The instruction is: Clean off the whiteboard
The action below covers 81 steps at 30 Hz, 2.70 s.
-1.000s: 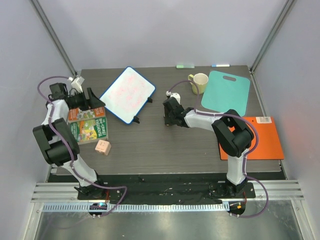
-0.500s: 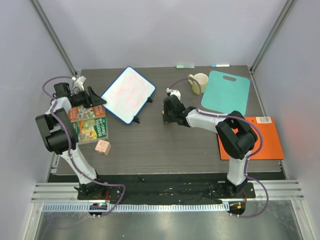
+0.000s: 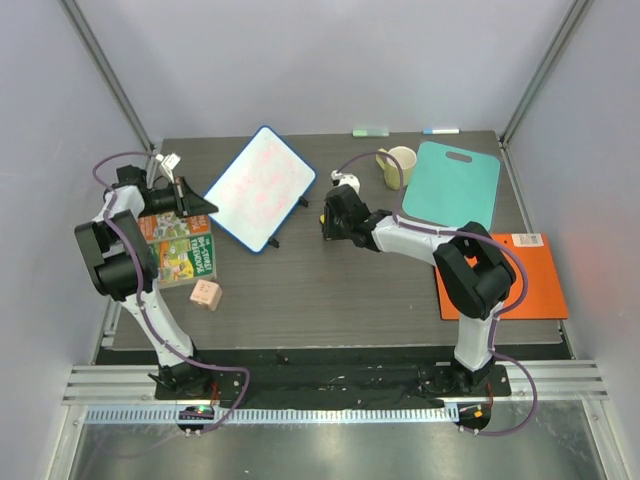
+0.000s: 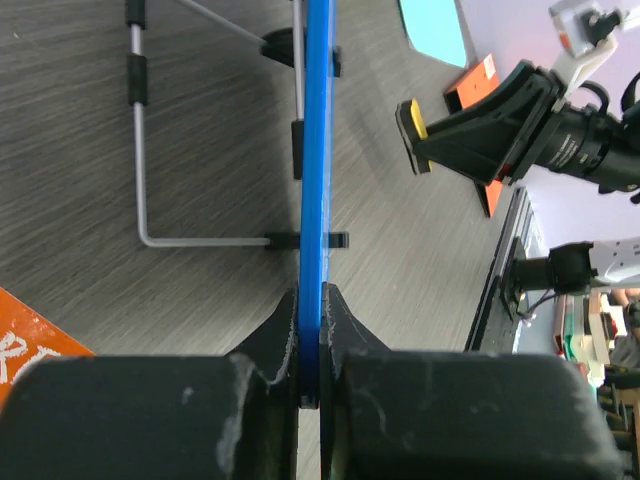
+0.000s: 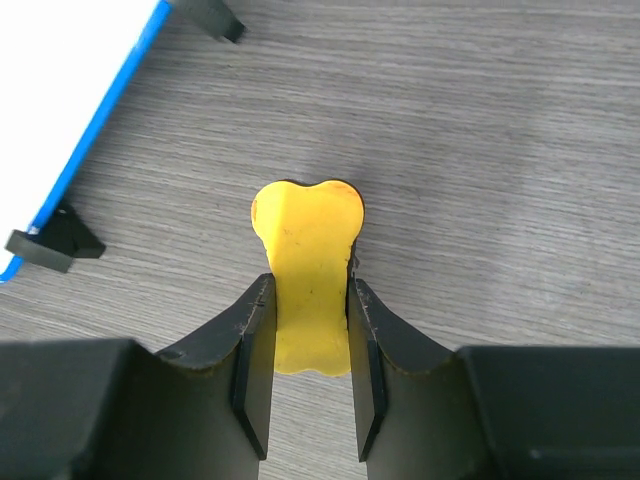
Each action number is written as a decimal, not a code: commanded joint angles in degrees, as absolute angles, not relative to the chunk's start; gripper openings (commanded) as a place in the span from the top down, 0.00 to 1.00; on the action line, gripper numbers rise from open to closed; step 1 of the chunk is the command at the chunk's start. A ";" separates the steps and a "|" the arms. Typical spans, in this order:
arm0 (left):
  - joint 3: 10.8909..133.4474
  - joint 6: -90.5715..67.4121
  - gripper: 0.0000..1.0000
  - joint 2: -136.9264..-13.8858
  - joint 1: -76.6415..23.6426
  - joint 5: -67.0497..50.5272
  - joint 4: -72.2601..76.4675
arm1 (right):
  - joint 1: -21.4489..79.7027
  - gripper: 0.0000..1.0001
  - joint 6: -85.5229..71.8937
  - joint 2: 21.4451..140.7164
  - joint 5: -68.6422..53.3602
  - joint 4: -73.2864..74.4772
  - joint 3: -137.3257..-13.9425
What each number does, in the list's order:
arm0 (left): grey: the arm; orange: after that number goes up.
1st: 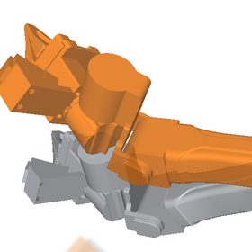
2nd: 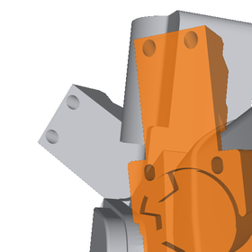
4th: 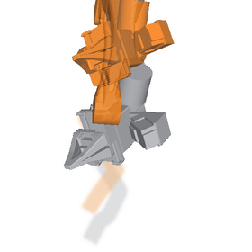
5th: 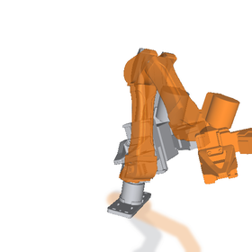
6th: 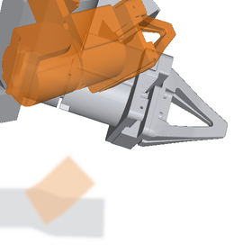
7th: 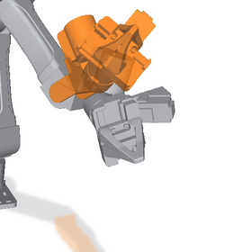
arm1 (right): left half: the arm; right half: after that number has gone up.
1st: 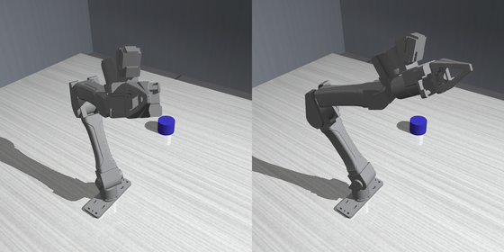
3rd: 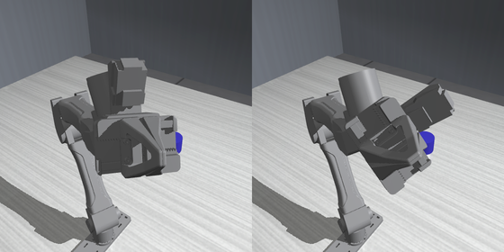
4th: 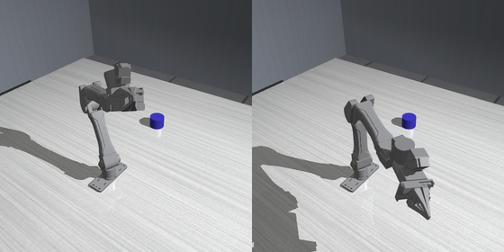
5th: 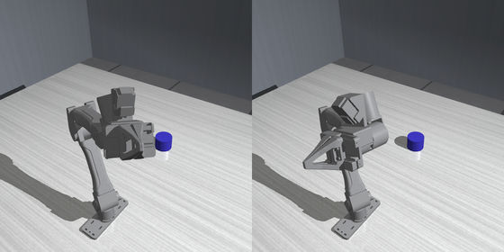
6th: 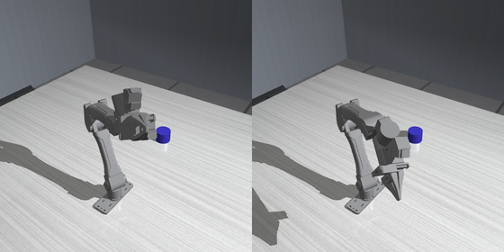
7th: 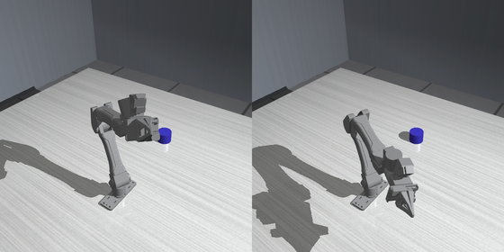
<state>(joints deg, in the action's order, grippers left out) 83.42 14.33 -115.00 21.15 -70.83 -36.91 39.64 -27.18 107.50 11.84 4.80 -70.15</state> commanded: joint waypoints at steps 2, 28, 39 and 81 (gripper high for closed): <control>85.17 31.88 1.00 -115.58 21.18 -66.62 -47.27 | 39.81 0.99 -27.86 104.94 10.55 2.72 -73.56; 97.29 29.36 1.00 -117.07 16.61 -61.62 -61.79 | 43.68 0.99 -20.74 116.71 13.70 -1.57 -90.60; 98.00 28.38 1.00 -116.46 15.91 -58.54 -64.59 | 47.54 0.99 -18.11 126.03 14.94 -17.74 -91.93; 95.98 30.85 1.00 -115.22 13.18 -58.18 -67.32 | 48.87 0.99 -42.89 134.91 29.71 0.26 -95.63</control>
<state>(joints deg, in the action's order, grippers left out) 97.67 26.11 -117.23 16.73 -61.58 -61.89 49.63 -41.87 132.66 26.48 -9.63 -101.36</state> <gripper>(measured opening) 0.036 0.351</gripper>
